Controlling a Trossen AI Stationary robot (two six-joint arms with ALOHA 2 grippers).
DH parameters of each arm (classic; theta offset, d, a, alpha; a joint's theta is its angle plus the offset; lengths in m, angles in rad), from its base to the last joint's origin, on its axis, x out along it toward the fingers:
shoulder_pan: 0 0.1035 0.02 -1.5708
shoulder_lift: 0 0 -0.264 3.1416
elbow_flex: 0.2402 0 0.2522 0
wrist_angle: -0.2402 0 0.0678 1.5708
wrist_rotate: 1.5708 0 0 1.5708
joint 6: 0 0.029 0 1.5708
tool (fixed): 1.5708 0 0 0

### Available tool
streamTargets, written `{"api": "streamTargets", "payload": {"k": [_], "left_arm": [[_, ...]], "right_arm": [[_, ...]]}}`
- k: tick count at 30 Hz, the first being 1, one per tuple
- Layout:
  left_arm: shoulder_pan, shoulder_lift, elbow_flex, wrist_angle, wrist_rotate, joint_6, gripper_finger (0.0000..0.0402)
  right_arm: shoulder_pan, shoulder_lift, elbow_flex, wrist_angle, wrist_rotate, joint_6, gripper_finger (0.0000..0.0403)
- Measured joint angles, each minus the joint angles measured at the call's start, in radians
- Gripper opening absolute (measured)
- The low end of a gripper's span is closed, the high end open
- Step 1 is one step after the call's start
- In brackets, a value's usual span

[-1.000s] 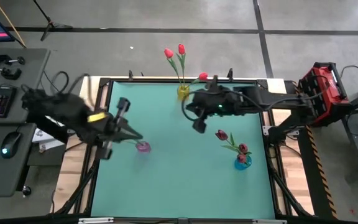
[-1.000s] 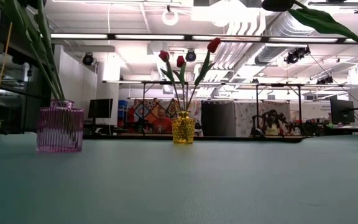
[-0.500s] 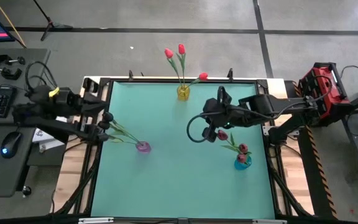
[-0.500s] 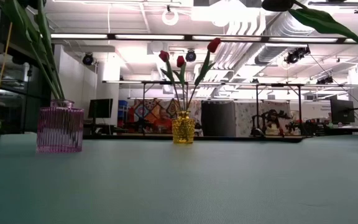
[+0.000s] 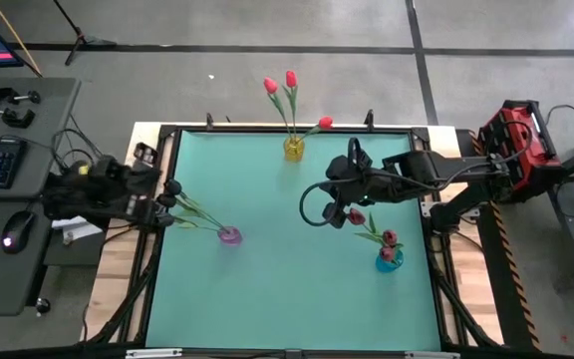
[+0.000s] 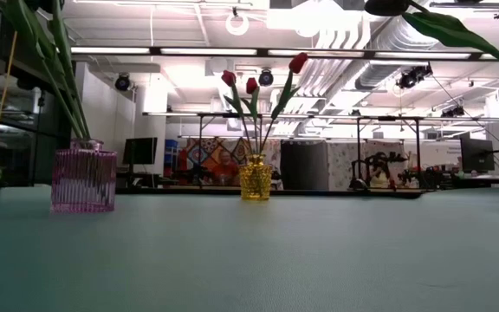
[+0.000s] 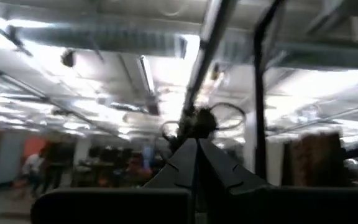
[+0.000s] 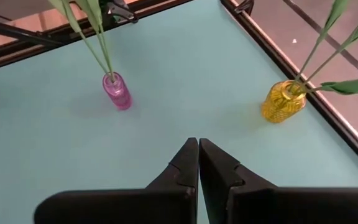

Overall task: Sort flowers into vase by color
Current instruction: Return to Home Position

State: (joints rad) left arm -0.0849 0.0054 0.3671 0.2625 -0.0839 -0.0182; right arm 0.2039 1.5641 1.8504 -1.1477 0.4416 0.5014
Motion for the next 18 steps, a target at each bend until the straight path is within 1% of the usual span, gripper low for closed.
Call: {"api": "streamTargets", "payload": {"k": [2,5,10,13,18], "left_arm": [[0.0,0.009,0.005,0.006,0.038,-0.006,0.0],[0.0,0.001,-0.027,-0.035,-0.003,-0.024,0.0],[0.0,-0.001,-0.049,0.025,0.001,-0.03,0.0],[0.0,0.0,-0.054,-0.004,-0.012,-0.029,0.0],[0.0,-0.001,-0.05,0.088,-0.011,-0.013,0.0]], "right_arm": [[0.0,0.0,0.0,0.001,-0.008,0.015,0.0],[0.0,0.0,0.0,0.0,-0.024,0.026,0.0],[0.015,0.0,0.0,-0.008,-0.033,0.026,0.0],[0.017,0.0,0.0,-0.012,-0.034,0.032,0.0],[0.02,0.002,0.0,-0.011,-0.034,0.046,0.0]]}}
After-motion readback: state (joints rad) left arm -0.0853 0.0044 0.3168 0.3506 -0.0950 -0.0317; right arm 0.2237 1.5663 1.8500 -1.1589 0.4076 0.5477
